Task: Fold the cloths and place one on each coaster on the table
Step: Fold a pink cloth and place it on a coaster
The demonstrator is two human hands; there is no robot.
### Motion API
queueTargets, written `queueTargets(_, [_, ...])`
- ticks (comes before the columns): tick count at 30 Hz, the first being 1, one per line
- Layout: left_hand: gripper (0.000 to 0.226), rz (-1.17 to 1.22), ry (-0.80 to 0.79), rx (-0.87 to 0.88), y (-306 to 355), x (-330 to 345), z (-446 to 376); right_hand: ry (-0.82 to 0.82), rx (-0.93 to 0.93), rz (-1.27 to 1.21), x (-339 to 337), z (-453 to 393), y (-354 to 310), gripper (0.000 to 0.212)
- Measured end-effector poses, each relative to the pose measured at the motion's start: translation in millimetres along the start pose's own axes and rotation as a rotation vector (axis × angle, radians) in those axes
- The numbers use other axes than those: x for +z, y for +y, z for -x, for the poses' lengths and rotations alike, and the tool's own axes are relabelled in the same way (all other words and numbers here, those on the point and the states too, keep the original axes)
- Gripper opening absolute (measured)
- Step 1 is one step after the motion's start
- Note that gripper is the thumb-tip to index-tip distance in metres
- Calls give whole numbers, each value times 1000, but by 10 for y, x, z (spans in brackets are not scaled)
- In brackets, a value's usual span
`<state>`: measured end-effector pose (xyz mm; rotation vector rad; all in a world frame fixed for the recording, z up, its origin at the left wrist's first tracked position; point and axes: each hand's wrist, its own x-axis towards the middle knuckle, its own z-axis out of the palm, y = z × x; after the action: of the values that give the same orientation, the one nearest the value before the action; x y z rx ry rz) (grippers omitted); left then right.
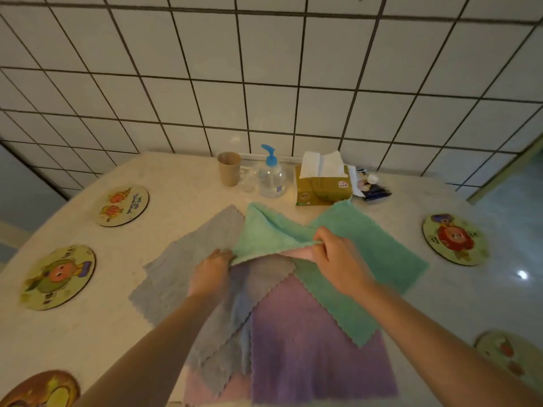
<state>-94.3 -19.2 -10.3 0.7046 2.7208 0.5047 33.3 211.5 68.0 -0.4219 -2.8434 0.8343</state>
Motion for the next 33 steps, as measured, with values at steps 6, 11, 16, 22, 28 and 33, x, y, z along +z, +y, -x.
queueTargets(6, [30, 469, 274, -129, -6, -621, -220, 78, 33, 27, -183, -288, -173, 19])
queueTargets(11, [37, 757, 389, -107, -272, -1396, -138, 208, 51, -79, -157, -457, -799, 25])
queueTargets(16, [34, 451, 620, -85, -933, -2076, 312, 218, -46, -94, 90, -460, -1745, 25])
queueTargets(22, [31, 208, 613, -14, -2125, -2393, 1394, 223, -120, -156, 885, 60, -2776, 26])
queueTargets(28, [41, 121, 277, 19, -3391, -1881, 2496, 3, -54, -118, 1933, 988, -3191, 19])
queueTargets(33, [39, 131, -1, 2, -3879, -1254, 3182, -198, 40, -56, 2546, 1826, -3145, 19])
